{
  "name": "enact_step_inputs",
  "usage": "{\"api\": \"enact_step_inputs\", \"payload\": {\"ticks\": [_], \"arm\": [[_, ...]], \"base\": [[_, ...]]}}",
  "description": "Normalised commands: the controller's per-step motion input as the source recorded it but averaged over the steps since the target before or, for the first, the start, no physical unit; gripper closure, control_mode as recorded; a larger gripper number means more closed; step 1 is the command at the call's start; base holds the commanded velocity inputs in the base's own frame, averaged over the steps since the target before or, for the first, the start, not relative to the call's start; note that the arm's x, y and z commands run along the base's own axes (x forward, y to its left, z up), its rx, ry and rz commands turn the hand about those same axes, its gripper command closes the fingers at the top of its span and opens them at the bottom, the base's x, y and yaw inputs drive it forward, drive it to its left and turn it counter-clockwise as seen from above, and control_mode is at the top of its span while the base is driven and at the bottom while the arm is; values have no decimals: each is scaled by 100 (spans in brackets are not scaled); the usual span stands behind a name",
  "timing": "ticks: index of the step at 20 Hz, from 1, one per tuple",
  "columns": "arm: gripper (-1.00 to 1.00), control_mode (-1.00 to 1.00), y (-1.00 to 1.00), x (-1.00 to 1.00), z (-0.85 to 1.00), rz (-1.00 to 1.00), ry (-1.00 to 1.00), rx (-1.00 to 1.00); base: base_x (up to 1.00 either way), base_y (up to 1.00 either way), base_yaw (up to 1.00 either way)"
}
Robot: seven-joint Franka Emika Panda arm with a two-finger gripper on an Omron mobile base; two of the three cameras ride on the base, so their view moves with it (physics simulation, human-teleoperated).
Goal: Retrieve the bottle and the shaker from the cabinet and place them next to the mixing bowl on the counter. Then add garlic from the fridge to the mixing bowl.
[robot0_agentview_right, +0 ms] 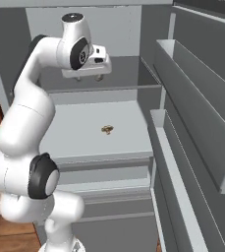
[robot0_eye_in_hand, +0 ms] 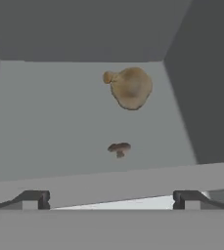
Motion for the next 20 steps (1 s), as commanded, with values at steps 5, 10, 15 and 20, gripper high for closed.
{"api": "enact_step_inputs", "payload": {"ticks": [5,10,15,20], "arm": [[-100,-100,0,41,-23,-1,-3,-1],[-100,-100,0,27,-25,-8,-9,-1],[-100,-100,0,25,-7,-7,-14,0],[-100,-100,3,30,0,-1,-7,1]], "base": [[0,0,0],[0,0,0],[0,0,0],[0,0,0]]}}
